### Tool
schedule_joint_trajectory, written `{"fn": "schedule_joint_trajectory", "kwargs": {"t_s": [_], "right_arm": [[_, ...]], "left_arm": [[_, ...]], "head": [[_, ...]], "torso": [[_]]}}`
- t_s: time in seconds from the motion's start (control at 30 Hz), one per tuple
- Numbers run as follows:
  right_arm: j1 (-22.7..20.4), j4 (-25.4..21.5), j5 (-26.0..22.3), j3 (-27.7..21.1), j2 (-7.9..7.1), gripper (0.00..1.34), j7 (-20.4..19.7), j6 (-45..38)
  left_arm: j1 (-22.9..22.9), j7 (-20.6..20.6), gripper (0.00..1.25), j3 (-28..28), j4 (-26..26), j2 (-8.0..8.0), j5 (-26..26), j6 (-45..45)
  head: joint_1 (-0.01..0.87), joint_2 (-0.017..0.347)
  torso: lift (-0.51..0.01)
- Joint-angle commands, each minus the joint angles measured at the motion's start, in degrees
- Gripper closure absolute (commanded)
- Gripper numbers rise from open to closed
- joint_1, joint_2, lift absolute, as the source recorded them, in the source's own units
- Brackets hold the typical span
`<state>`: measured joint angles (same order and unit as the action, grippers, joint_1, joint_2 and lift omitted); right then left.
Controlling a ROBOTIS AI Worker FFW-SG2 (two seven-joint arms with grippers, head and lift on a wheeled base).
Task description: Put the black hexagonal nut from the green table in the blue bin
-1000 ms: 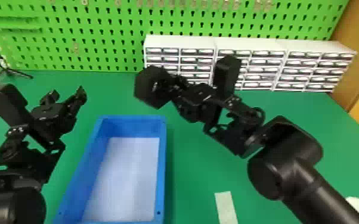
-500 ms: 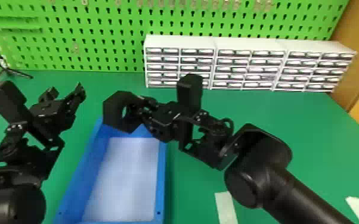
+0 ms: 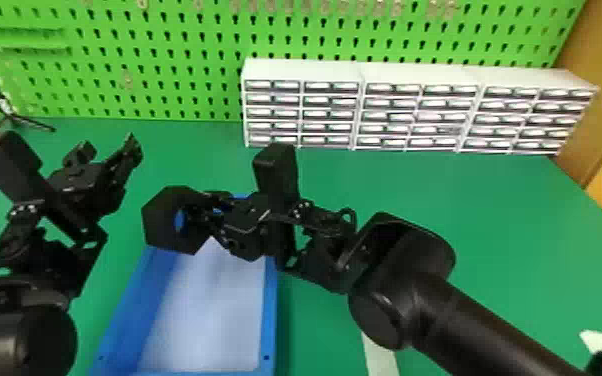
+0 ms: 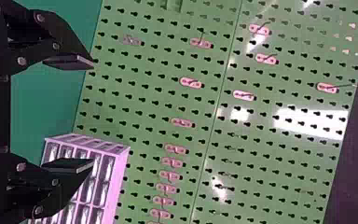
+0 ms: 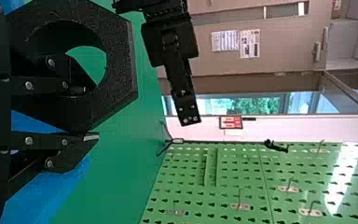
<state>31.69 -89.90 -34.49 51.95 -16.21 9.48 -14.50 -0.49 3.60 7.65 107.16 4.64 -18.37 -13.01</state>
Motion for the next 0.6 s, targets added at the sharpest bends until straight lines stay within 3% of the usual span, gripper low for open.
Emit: {"fn": "schedule_joint_trajectory", "kwargs": {"t_s": [0.0, 0.5, 0.57], "right_arm": [[1.01, 0.43, -0.93, 1.22, -0.05, 1.06, 0.01, -2.55], [2.06, 0.34, -2.16, 1.40, -0.05, 1.06, 0.72, -7.21], [2.06, 0.34, -2.25, 1.31, -0.05, 1.02, 0.81, -7.29]], "left_arm": [[-0.04, 0.00, 0.50, -0.01, -0.02, 0.02, 0.00, 0.00], [0.31, 0.00, 0.50, 0.17, -0.02, 0.02, -0.27, 0.00], [0.31, 0.00, 0.50, 0.17, -0.02, 0.02, -0.35, 0.09]], "head": [[0.692, 0.008], [0.692, 0.008], [0.692, 0.008]], "torso": [[-0.097], [-0.097], [-0.097]]}}
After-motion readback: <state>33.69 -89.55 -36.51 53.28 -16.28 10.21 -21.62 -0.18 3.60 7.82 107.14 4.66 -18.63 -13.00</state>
